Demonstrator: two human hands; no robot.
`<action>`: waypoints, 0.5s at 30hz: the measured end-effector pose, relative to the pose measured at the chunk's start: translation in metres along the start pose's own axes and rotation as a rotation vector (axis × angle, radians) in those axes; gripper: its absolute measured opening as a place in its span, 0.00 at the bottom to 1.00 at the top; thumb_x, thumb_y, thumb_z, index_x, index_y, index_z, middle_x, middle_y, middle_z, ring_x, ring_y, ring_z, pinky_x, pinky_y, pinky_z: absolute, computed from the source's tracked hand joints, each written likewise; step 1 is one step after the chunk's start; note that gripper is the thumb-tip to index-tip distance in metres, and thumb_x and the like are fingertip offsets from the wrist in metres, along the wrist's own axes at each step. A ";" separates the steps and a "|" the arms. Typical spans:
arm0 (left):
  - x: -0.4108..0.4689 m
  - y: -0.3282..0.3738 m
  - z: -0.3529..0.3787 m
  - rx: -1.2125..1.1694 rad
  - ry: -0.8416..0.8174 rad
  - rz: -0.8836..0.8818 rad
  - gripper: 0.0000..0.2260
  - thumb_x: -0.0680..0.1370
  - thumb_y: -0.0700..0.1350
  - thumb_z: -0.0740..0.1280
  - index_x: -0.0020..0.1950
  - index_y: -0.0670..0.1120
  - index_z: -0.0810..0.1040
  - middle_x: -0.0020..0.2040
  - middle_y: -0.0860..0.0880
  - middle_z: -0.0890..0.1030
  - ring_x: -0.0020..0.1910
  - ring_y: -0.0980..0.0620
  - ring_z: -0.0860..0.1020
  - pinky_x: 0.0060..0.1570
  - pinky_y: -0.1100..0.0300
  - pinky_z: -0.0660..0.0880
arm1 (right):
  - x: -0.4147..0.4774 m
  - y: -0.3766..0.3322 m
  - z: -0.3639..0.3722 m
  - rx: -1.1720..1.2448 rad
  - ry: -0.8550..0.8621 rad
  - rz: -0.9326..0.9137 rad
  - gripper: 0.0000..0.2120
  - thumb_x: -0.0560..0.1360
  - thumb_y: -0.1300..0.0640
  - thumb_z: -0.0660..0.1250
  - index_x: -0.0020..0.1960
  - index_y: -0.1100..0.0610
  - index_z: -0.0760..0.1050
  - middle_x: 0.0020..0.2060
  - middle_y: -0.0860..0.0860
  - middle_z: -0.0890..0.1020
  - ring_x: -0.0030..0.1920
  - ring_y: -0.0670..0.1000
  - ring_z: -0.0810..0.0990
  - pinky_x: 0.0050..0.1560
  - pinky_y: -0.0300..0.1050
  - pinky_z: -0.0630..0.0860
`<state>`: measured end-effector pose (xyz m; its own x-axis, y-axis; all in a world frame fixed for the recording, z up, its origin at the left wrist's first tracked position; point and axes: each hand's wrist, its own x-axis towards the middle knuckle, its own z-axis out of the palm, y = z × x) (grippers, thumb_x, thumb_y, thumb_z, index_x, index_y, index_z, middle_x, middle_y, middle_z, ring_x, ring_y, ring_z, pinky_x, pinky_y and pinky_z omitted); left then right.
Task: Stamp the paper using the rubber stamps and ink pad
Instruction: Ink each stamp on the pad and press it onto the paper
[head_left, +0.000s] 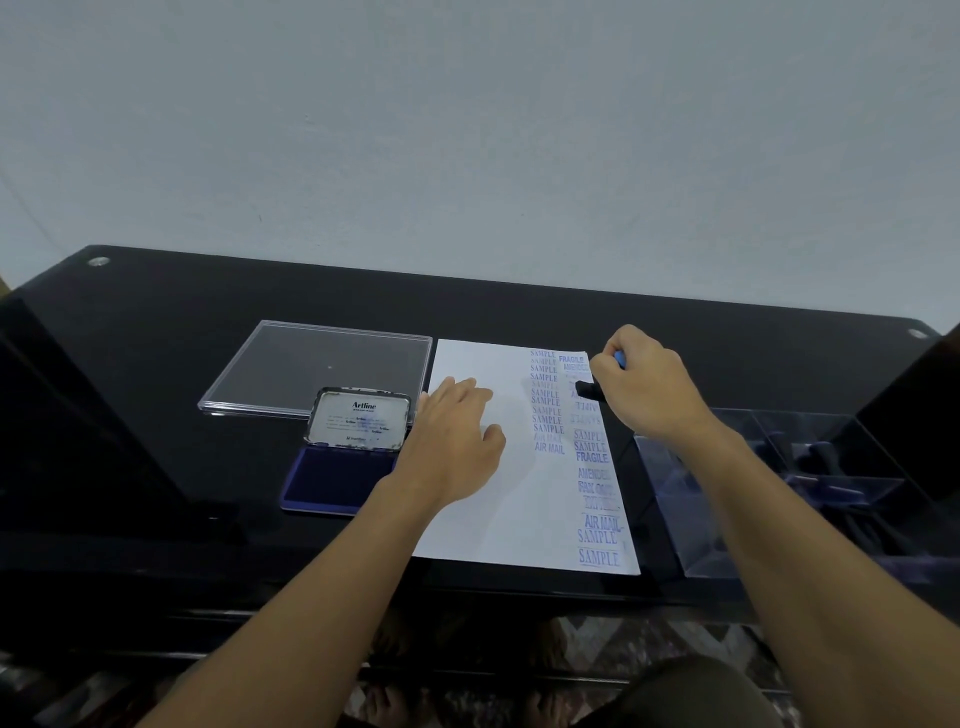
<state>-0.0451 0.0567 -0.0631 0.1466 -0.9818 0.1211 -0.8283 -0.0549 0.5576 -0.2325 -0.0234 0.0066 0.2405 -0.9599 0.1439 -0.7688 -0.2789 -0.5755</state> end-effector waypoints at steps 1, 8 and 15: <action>0.000 0.000 0.000 0.000 -0.001 -0.001 0.21 0.82 0.45 0.58 0.75 0.46 0.66 0.76 0.50 0.64 0.75 0.52 0.56 0.74 0.54 0.50 | 0.000 0.000 0.000 0.001 -0.001 0.001 0.07 0.82 0.56 0.58 0.48 0.58 0.70 0.37 0.52 0.76 0.33 0.47 0.69 0.31 0.41 0.66; -0.001 0.001 -0.001 -0.002 0.003 0.005 0.21 0.82 0.45 0.59 0.75 0.45 0.66 0.76 0.50 0.65 0.75 0.51 0.57 0.73 0.54 0.51 | 0.000 -0.001 0.000 -0.012 -0.007 0.001 0.07 0.82 0.56 0.58 0.49 0.58 0.70 0.38 0.52 0.76 0.33 0.47 0.70 0.32 0.41 0.66; -0.005 -0.004 -0.008 -0.027 0.034 0.023 0.21 0.82 0.45 0.59 0.75 0.46 0.66 0.77 0.49 0.63 0.77 0.51 0.54 0.75 0.53 0.48 | -0.001 -0.002 -0.001 -0.027 -0.040 0.010 0.06 0.83 0.55 0.58 0.50 0.57 0.70 0.39 0.50 0.77 0.35 0.47 0.72 0.33 0.41 0.68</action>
<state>-0.0381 0.0629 -0.0594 0.1466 -0.9758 0.1620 -0.8171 -0.0271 0.5758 -0.2317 -0.0215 0.0082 0.2560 -0.9608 0.1061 -0.7868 -0.2709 -0.5546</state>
